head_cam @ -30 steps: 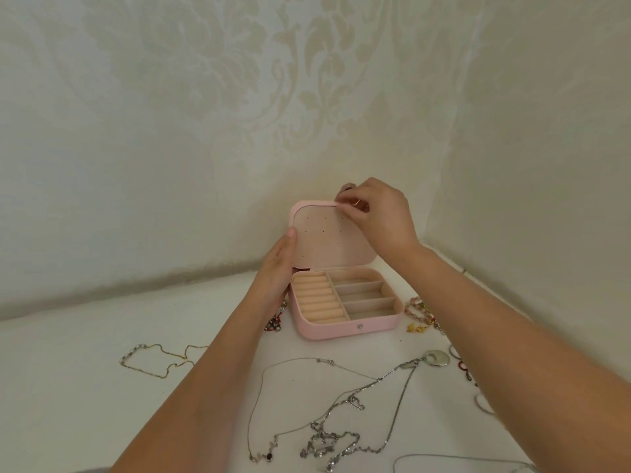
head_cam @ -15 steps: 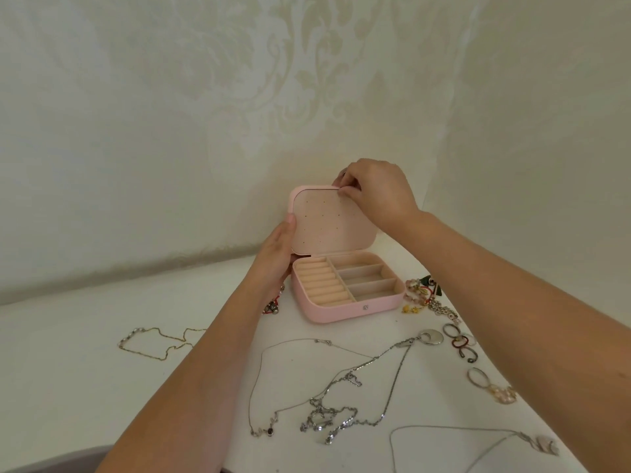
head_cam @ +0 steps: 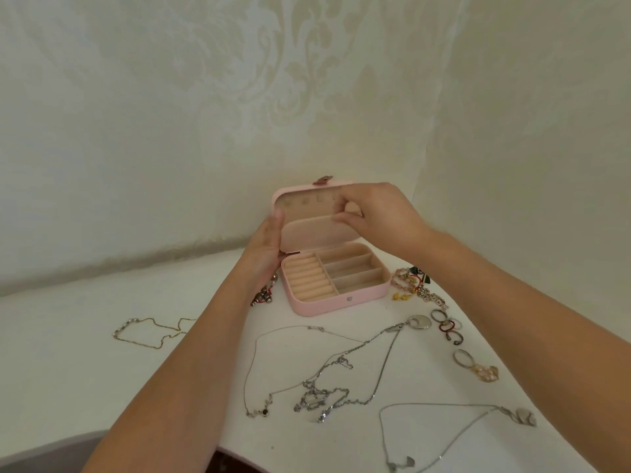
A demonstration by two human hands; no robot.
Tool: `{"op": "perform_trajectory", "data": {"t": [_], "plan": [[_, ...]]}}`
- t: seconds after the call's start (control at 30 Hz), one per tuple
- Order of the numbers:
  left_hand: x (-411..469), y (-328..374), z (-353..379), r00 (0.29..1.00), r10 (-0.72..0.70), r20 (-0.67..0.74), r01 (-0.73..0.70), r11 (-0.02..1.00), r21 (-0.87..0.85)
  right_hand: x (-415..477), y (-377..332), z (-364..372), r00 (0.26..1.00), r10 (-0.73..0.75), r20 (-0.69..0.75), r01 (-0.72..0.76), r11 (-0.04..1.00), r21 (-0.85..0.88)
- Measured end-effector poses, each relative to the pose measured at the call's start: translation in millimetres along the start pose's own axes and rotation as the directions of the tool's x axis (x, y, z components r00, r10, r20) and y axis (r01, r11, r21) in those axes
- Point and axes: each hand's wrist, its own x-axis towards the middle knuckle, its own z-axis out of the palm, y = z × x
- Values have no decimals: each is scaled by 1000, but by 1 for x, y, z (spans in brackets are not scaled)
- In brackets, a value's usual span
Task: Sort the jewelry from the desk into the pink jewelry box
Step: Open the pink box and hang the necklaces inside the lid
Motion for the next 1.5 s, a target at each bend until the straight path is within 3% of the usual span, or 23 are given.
{"op": "perform_trajectory", "data": {"t": [0.23, 0.33, 0.47, 0.6, 0.73, 0.87, 1.03, 1.1, 1.17, 1.27, 1.37, 1.5], "plan": [[-7, 4, -11, 989, -34, 144, 32, 999, 20, -26, 5, -9, 985, 74, 153, -102, 977, 187], [-7, 2, -11, 999, -30, 15, 29, 998, 54, -24, 6, -14, 954, 92, 286, -151, 969, 193], [-3, -4, -11, 990, 21, -138, 13, 971, 240, -47, 6, -16, 842, 102, 530, -220, 962, 164], [-4, -1, -9, 973, 150, -177, -34, 848, 529, -76, 30, -19, 789, 228, 570, -311, 949, 52], [-6, 8, -4, 953, 208, -219, -32, 790, 613, -101, 44, -20, 678, 288, 677, -349, 936, -49], [-15, 14, 9, 921, 316, -226, -49, 672, 739, -104, 47, -20, 666, 297, 684, -384, 923, -28], [-32, 23, 40, 857, 503, -110, -208, 533, 820, -105, 48, -19, 654, 271, 706, -358, 933, -27], [-48, 31, 64, 920, 390, 40, -269, 554, 788, -107, 48, -21, 673, 266, 690, -346, 938, -25], [-66, 32, 85, 963, 133, 233, -265, 606, 750, -107, 45, -27, 704, 264, 660, -350, 937, -1], [-83, 32, 107, 916, -154, 371, -156, 715, 682, -102, 32, -49, 758, 239, 607, -474, 841, 260], [-94, 40, 115, 865, -203, 459, -78, 848, 524, -96, 18, -78, 850, 174, 497, -463, 696, 548], [-108, 61, 112, 890, -130, 438, -13, 951, 308, -89, 12, -106, 924, 244, 296, -383, 575, 723]]}}
